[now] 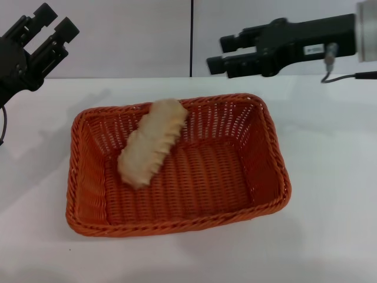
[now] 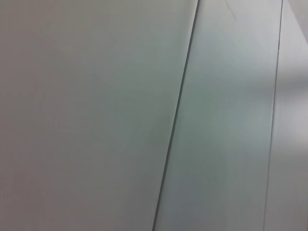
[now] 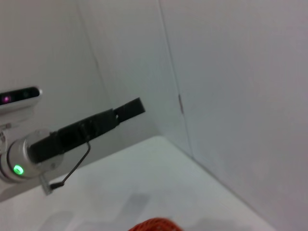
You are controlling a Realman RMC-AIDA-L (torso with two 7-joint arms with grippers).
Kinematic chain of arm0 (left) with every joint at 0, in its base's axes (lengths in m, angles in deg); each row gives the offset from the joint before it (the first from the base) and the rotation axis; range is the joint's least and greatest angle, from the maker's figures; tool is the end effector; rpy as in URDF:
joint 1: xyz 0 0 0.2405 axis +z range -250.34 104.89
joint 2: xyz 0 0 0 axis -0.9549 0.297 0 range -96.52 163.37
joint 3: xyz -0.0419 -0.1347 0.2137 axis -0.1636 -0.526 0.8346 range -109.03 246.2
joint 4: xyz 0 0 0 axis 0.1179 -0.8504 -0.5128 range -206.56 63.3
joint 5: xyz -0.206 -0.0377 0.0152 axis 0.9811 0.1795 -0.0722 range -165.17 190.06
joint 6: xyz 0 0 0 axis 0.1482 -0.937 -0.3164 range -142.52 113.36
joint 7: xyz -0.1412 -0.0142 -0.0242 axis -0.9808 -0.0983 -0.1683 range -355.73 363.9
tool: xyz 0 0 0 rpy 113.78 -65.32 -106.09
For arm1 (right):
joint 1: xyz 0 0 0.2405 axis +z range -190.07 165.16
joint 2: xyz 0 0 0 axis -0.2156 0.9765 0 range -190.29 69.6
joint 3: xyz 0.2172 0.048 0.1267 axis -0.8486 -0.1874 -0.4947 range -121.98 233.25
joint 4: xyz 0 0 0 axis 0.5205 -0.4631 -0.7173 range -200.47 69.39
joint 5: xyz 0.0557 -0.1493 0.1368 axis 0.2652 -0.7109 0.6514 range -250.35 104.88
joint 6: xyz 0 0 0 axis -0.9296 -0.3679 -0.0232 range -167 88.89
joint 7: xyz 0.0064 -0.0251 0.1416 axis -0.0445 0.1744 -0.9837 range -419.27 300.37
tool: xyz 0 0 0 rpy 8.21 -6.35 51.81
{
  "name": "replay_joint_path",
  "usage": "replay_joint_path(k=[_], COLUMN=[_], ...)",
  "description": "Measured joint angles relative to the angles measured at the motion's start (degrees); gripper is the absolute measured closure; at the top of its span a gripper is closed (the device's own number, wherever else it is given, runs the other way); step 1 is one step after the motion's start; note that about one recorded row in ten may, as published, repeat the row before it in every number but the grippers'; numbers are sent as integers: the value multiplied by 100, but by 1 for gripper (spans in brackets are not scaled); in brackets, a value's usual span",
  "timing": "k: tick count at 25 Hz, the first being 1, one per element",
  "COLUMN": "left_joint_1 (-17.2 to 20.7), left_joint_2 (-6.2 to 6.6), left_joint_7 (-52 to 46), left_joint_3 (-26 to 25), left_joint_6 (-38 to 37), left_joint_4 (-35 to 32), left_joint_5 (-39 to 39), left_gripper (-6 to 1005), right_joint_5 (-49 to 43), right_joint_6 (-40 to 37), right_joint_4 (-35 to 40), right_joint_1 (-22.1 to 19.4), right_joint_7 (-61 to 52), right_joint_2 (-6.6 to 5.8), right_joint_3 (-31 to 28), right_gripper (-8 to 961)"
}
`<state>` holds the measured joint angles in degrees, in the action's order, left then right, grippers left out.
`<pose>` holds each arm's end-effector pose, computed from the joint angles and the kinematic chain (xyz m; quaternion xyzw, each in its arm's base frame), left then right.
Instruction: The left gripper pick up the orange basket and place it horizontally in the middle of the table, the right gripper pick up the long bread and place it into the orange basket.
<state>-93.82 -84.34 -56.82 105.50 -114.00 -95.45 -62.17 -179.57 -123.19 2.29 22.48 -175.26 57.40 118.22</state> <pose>-0.2788 0.2956 0.0538 -0.7767 -0.1695 -0.5239 0.3059 0.1286 0.3752 0.0348 -0.9544 0.1925 0.2030 0.1041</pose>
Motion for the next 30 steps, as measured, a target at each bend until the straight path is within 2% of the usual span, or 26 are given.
replay_joint_path(k=[2, 3, 6, 7, 8, 9, 10, 11, 12, 13, 14, 17, 18, 19, 20, 21, 23, 30], left_joint_1=[0, 0, 0, 1, 0, 1, 0, 1, 1, 0, 0, -5, -14, -14, -18, -20, -25, -26], left_joint_2=[-1, -1, -3, -6, -8, -11, -17, -21, -26, -29, -29, -29, -29, -29, -30, -33, -37, -46], left_joint_7=[0, 0, 5, 28, 48, 78, 116, 143, 165, 252, 252, 472, 664, 664, 781, 890, 1237, 1492], left_joint_3=[-1, -4, -55, -105, -141, -188, -244, -284, -328, -427, -427, -537, -601, -601, -628, -646, -672, -677], left_joint_6=[1, 2, 3, 3, 3, 3, 5, 8, 12, 22, 22, 30, 31, 31, 31, 31, 31, 30], left_joint_4=[0, 0, 3, 18, 28, 43, 57, 65, 71, 112, 112, 246, 379, 379, 458, 536, 791, 1053], left_joint_5=[0, 1, 5, 7, 7, 9, 11, 14, 16, 26, 26, 92, 189, 189, 252, 331, 644, 1118], left_gripper=[356, 356, 356, 356, 356, 356, 356, 356, 356, 356, 356, 356, 356, 356, 356, 356, 356, 356], right_joint_5=[29, 135, 400, 579, 1064, 1064, 1631, 1631, 1956, 2568, 2568, 3205, 3496, 3496, 3751, 3751, 4155, 4408], right_joint_6=[-1, 0, 7, 23, 69, 69, 71, 71, 57, 17, 17, -89, -161, -161, -227, -227, -381, -604], right_joint_4=[53, 111, 87, 7, -324, -324, -840, -840, -1197, -1938, -1938, -2850, -3267, -3267, -3618, -3618, -4150, -4510], right_joint_1=[-83, -273, -519, -638, -917, -917, -1131, -1131, -1230, -1416, -1416, -1639, -1762, -1762, -1845, -1845, -1913, -1959], right_joint_7=[62, 251, 578, 776, 1304, 1304, 1940, 1940, 2295, 3130, 3130, 4147, 4737, 4737, 5270, 5270, 5813, 5929], right_joint_2=[21, 64, 93, 95, 98, 98, 96, 96, 92, 71, 71, 29, 23, 23, 45, 45, 72, 79], right_joint_3=[-120, -402, -718, -852, -1231, -1231, -1667, -1667, -1929, -2462, -2462, -3082, -3458, -3458, -3811, -3811, -4261, -4741], right_gripper=[320, 321, 324, 325, 325, 325, 325, 325, 326, 326, 326, 326, 326, 326, 326, 326, 326, 326])
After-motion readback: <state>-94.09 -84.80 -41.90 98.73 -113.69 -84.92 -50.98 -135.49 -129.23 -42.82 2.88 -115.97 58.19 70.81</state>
